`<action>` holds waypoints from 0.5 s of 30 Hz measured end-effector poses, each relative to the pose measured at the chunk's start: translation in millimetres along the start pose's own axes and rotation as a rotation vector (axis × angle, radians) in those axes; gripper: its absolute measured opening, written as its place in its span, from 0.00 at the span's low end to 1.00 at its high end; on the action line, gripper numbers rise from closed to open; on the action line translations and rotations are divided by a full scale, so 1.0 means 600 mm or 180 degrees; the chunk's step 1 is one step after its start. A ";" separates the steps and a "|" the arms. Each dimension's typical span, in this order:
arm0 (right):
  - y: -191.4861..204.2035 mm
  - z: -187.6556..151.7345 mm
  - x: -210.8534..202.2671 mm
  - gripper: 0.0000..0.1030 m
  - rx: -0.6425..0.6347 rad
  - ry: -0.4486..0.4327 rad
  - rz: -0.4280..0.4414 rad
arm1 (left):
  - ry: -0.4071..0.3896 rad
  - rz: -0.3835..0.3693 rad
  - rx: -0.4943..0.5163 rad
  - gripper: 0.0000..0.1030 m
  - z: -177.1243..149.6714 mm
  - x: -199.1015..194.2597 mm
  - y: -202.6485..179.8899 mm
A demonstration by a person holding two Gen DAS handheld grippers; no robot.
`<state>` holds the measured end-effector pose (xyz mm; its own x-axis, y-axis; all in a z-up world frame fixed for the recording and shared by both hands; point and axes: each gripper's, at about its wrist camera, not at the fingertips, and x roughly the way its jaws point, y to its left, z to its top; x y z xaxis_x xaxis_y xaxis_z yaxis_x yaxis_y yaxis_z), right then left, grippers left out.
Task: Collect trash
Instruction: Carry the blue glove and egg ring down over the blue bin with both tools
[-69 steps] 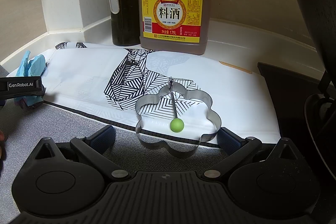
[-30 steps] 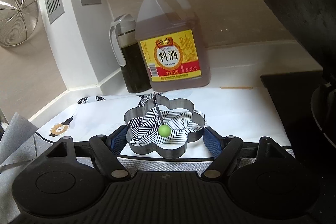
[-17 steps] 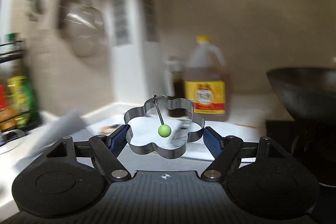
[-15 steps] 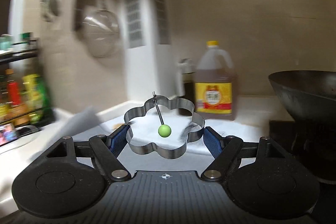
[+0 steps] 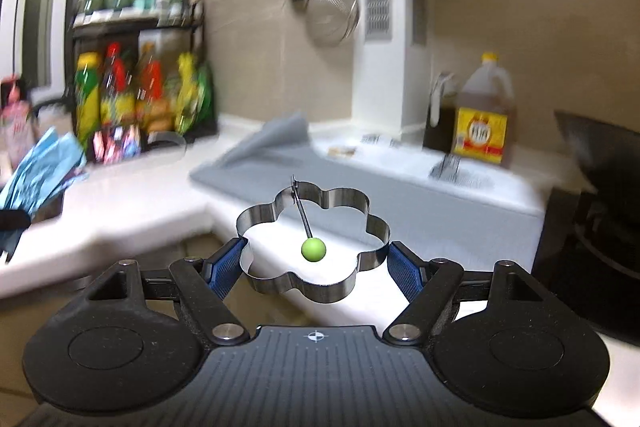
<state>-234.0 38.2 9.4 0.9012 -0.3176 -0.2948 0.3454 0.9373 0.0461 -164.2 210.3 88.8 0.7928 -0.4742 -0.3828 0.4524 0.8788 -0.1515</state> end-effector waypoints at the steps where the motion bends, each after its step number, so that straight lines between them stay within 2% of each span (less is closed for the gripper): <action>1: 0.009 -0.010 -0.003 0.77 -0.0039 0.0066 -0.0005 | 0.0021 0.0020 0.0003 0.39 -0.011 -0.001 0.002; 7: 0.039 -0.050 -0.011 0.77 -0.0097 0.0435 0.0049 | 0.0148 0.0088 0.0049 0.39 -0.057 -0.002 0.009; 15: 0.100 -0.074 -0.011 0.77 -0.0330 0.0692 0.0278 | 0.0327 0.0044 0.0139 0.39 -0.076 0.009 0.002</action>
<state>-231.1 103.2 -28.3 0.8451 -0.2069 -0.4929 0.2299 0.9731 -0.0144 -177.9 211.3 44.9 0.7541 -0.4523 -0.4763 0.4610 0.8810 -0.1067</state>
